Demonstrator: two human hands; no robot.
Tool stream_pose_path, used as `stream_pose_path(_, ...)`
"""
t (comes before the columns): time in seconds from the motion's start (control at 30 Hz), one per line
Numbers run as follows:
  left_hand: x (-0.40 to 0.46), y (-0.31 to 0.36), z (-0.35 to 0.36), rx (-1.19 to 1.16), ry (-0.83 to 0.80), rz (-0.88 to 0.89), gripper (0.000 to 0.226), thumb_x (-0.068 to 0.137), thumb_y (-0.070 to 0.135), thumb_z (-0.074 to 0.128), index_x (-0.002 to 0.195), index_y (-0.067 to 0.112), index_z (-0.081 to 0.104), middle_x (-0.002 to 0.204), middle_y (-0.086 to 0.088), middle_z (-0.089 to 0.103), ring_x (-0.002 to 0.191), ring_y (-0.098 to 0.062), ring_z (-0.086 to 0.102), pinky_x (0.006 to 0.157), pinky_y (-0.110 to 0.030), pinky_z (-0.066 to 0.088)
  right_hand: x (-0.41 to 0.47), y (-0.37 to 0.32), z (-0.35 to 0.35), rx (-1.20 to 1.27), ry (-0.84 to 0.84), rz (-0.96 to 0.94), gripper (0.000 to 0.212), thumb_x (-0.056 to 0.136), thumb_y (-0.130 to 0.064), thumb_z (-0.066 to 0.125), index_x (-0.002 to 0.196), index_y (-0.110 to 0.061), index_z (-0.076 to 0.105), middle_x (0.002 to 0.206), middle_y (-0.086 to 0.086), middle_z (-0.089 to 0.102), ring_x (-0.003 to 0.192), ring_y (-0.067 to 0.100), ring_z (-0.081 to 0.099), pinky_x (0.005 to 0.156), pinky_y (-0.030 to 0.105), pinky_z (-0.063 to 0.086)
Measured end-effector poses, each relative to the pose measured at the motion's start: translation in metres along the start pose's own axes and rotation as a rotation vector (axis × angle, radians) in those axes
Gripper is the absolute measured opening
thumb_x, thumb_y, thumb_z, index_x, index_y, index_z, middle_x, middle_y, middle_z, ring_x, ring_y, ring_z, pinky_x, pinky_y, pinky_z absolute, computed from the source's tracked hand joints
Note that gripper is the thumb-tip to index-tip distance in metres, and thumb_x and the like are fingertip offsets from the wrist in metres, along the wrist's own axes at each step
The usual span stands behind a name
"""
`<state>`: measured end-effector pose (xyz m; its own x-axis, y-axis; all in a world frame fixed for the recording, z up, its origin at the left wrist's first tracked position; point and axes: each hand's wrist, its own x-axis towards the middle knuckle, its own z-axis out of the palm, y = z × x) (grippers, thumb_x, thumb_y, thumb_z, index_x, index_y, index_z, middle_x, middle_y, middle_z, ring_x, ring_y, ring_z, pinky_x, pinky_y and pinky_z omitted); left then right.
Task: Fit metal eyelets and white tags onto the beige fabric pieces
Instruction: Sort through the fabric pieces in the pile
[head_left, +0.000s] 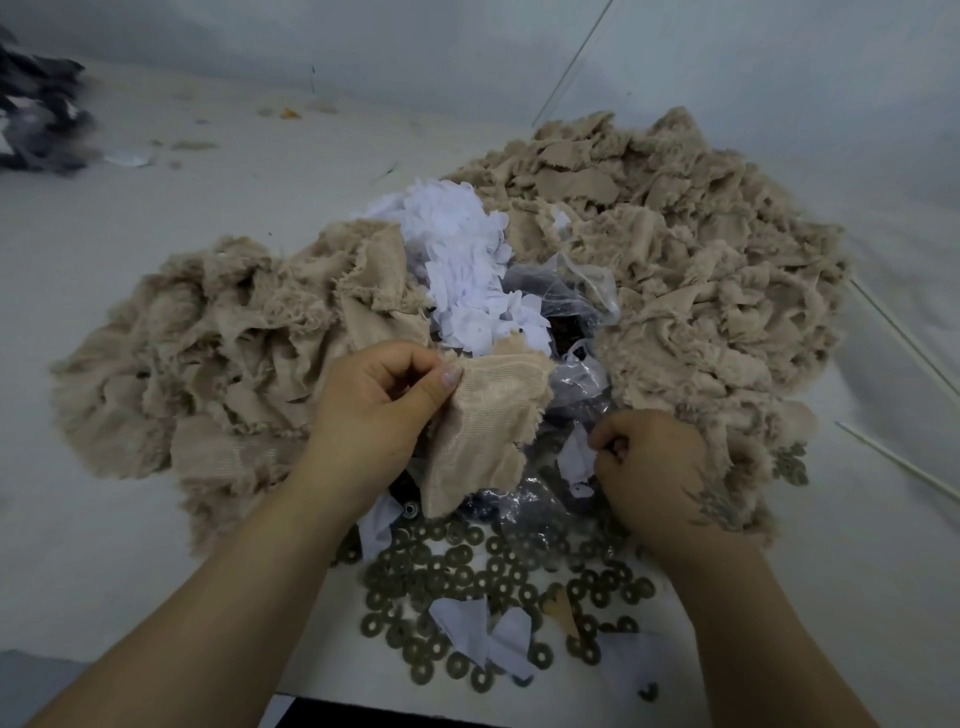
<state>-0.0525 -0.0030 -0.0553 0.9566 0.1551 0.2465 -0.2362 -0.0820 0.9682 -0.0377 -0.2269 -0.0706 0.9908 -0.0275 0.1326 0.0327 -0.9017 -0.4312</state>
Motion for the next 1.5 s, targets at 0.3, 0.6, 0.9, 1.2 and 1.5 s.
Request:
stream_pose_path(0.3, -0.004, -0.004, 0.009, 0.034, -0.077, 0.011, 0.017, 0.088, 0.018, 0.069, 0.072, 0.022, 0.072, 0.059, 0.001, 0.065, 0.053, -0.012, 0.056, 0.050, -0.028, 0.049, -0.008, -0.009, -0.010, 0.471, 0.158, -0.064, 0.013, 0.095, -0.009, 0.062, 0.097, -0.017, 0.072, 0.079, -0.009, 0.071, 0.069, 0.004, 0.068, 0.058, 0.012, 0.052)
stream_pose_path(0.6, -0.007, -0.002, 0.016, -0.095, -0.110, -0.064, 0.013, 0.083, 0.020, 0.069, 0.072, 0.014, 0.073, 0.065, 0.002, 0.069, 0.059, -0.007, 0.060, 0.056, -0.018, 0.051, -0.022, -0.015, -0.003, 0.893, -0.180, 0.039, 0.022, 0.085, -0.002, 0.073, 0.101, -0.016, 0.069, 0.086, -0.008, 0.077, 0.078, 0.004, 0.073, 0.064, 0.012, 0.054)
stream_pose_path(0.9, -0.009, -0.002, 0.020, -0.102, -0.144, -0.052, 0.010, 0.082, 0.018, 0.070, 0.074, 0.016, 0.074, 0.071, 0.003, 0.072, 0.066, -0.007, 0.064, 0.061, -0.019, 0.053, -0.023, -0.030, 0.008, 1.085, -0.154, -0.128, 0.029, 0.084, 0.011, 0.067, 0.102, -0.012, 0.074, 0.092, 0.001, 0.078, 0.084, 0.016, 0.074, 0.071, 0.022, 0.058)
stream_pose_path(1.2, -0.011, -0.005, 0.022, 0.005, -0.145, -0.023, 0.020, 0.081, 0.006, 0.076, 0.071, 0.023, 0.074, 0.073, 0.004, 0.072, 0.068, -0.008, 0.065, 0.066, -0.023, 0.057, -0.023, -0.036, 0.016, 1.146, -0.022, -0.078, 0.033, 0.083, 0.010, 0.068, 0.096, -0.019, 0.075, 0.093, -0.003, 0.078, 0.088, 0.013, 0.074, 0.075, 0.024, 0.059)
stream_pose_path(1.5, -0.011, -0.005, 0.026, 0.096, -0.119, 0.035, 0.018, 0.081, 0.011, 0.078, 0.071, 0.025, 0.073, 0.071, 0.004, 0.072, 0.065, -0.012, 0.064, 0.063, -0.037, 0.057, -0.026, -0.037, 0.024, 1.314, -0.040, 0.083, 0.028, 0.086, 0.011, 0.063, 0.105, -0.006, 0.075, 0.101, 0.010, 0.077, 0.097, 0.028, 0.073, 0.085, 0.040, 0.059)
